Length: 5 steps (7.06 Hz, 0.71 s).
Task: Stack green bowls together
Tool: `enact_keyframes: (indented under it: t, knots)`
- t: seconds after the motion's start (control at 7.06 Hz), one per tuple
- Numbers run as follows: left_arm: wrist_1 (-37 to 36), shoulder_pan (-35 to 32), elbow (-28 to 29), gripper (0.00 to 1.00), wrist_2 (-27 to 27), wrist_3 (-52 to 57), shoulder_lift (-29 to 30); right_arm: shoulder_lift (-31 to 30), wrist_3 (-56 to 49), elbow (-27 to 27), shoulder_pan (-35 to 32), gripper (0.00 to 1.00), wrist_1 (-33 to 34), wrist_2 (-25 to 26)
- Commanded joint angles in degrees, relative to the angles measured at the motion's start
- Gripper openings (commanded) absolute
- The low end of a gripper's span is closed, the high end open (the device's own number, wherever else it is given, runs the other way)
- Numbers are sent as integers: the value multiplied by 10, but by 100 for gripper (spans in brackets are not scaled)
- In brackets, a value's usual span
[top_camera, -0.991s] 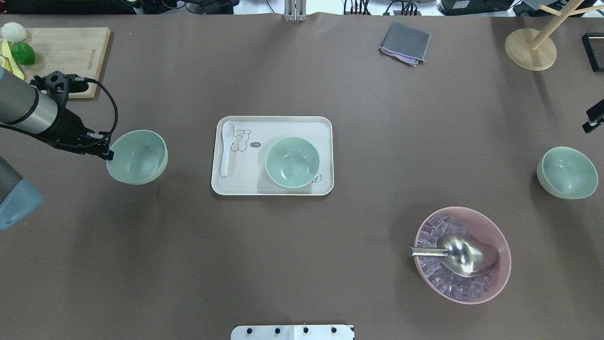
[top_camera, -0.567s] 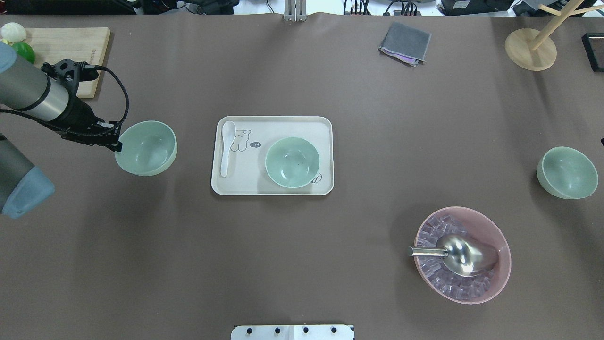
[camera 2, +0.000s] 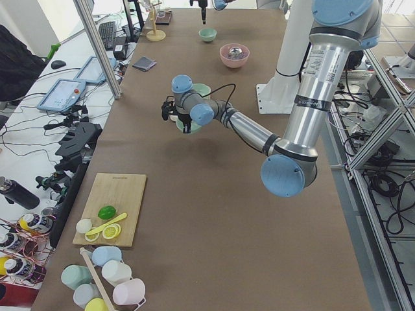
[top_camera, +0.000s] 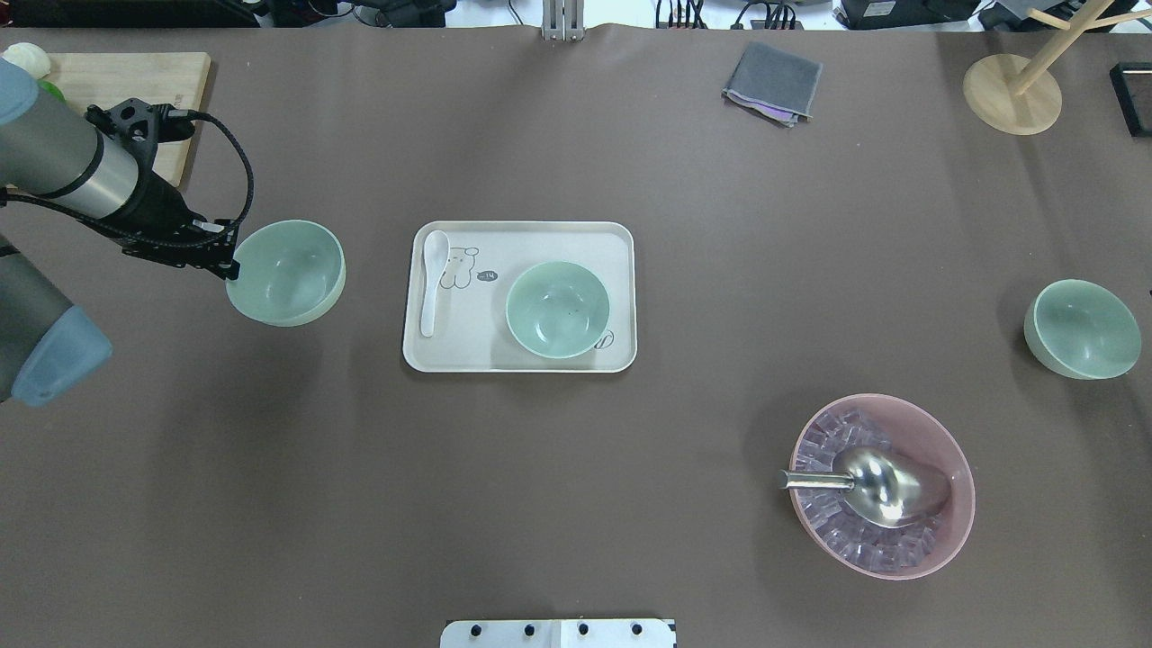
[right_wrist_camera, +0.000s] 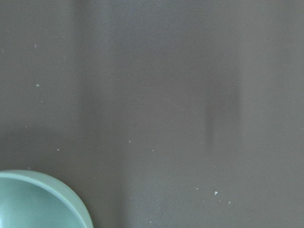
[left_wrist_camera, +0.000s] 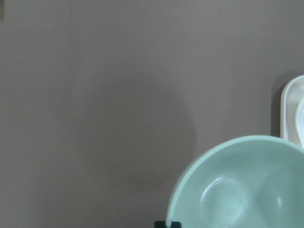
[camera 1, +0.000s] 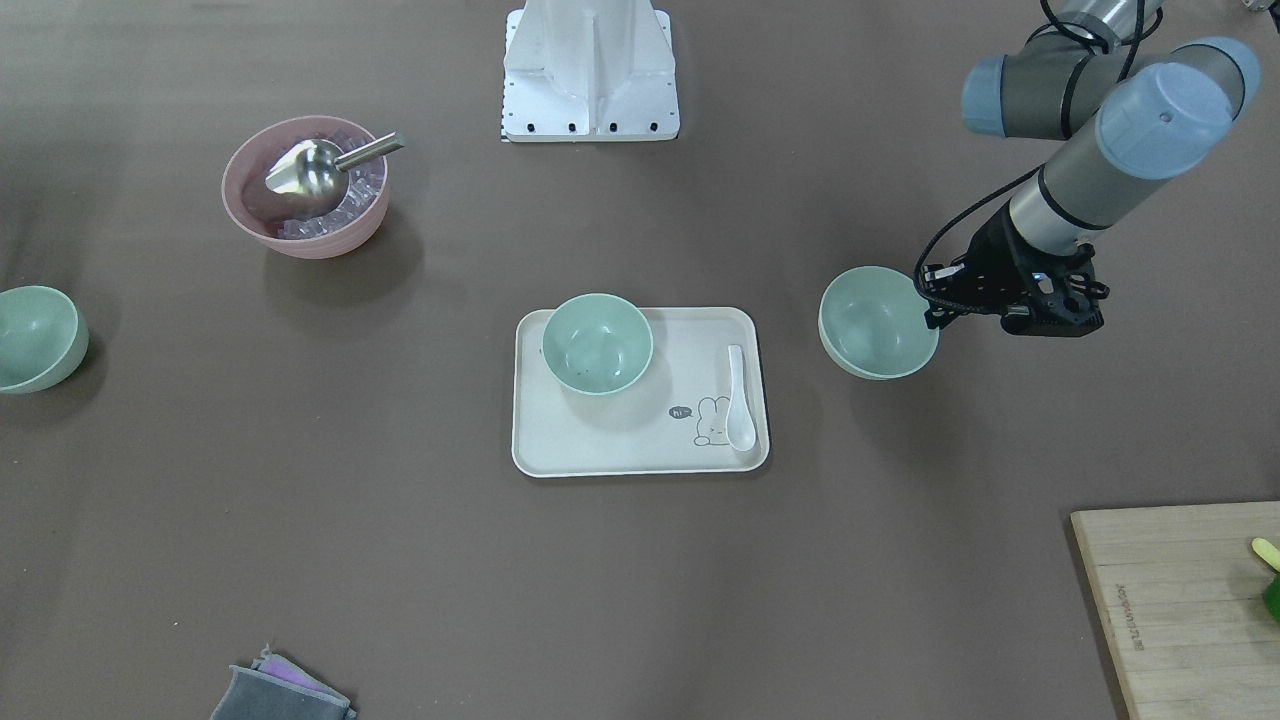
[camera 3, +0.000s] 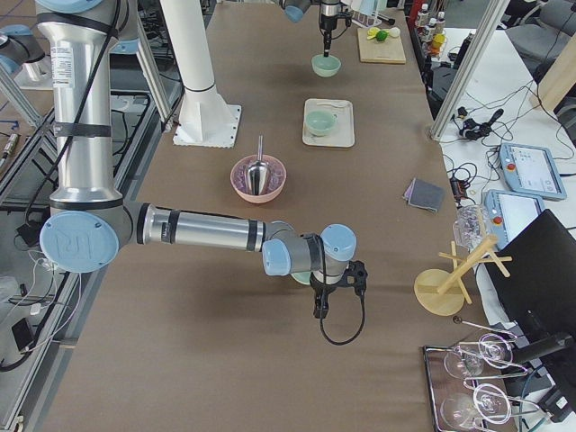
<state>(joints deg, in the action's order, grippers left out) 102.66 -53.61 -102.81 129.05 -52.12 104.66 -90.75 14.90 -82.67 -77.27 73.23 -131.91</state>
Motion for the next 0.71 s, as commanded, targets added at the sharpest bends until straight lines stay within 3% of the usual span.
enact_keyframes:
  t: [0.0, 0.28, 0.57]
  knots:
    - [0, 0, 1, 0, 0, 0, 0, 5, 16, -23, 8, 94, -12, -25]
    - [0, 0, 0, 0, 1, 0, 1, -2, 71, -25, 46, 94, -68, -29]
    - [-1, 0, 0, 0, 2, 0, 1, -14, 85, -21, 70, 91, -79, -23]
